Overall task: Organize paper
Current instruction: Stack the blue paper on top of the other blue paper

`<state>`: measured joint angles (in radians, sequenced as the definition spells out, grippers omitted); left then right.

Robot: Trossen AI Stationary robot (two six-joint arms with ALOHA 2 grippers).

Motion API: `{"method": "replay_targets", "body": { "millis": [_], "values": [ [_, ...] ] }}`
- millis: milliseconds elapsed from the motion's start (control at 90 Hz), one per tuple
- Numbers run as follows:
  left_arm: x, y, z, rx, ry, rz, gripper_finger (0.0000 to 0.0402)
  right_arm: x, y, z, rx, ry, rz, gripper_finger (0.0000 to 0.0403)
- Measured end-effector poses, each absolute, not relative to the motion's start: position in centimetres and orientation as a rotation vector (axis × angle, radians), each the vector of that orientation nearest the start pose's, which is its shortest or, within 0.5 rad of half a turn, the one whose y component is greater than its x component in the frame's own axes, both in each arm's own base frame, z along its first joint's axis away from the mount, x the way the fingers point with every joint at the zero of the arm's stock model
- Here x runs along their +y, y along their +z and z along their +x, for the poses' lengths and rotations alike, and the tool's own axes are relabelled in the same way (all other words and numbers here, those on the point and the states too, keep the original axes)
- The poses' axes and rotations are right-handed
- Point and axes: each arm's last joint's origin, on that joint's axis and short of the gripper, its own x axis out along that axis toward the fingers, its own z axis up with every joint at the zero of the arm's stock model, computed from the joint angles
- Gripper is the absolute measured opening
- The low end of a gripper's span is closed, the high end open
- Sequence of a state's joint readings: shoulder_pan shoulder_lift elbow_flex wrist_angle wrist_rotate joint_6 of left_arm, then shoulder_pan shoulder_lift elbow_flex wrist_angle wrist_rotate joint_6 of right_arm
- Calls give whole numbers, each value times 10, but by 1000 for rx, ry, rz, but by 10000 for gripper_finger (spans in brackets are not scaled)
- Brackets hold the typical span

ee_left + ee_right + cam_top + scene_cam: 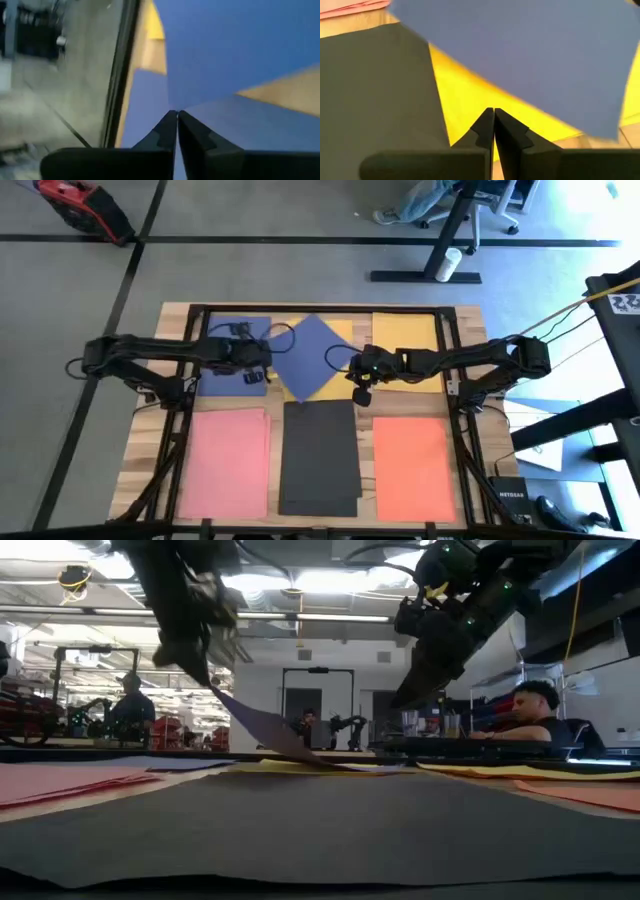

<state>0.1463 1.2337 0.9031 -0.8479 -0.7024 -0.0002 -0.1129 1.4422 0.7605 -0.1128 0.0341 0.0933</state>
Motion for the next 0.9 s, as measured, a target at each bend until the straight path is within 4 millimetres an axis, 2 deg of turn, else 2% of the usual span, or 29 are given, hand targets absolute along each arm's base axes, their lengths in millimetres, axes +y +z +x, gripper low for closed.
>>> {"method": "replay_targets", "body": {
  "millis": [133, 400, 644, 900],
  "values": [
    [43, 260, 194, 1064, 863, 184, 0, -30, 188, 280, 788, -168, 113, 0],
    [35, 275, 166, 827, 1177, 33, 0, -29, 188, 280, 789, -167, 107, 0],
    [22, 262, 140, 693, 1375, -94, 0, -29, 188, 280, 791, -160, 90, 0],
    [12, 239, 121, 562, 1488, -213, 0, -29, 188, 280, 790, -159, 89, 0]
  ]
}}
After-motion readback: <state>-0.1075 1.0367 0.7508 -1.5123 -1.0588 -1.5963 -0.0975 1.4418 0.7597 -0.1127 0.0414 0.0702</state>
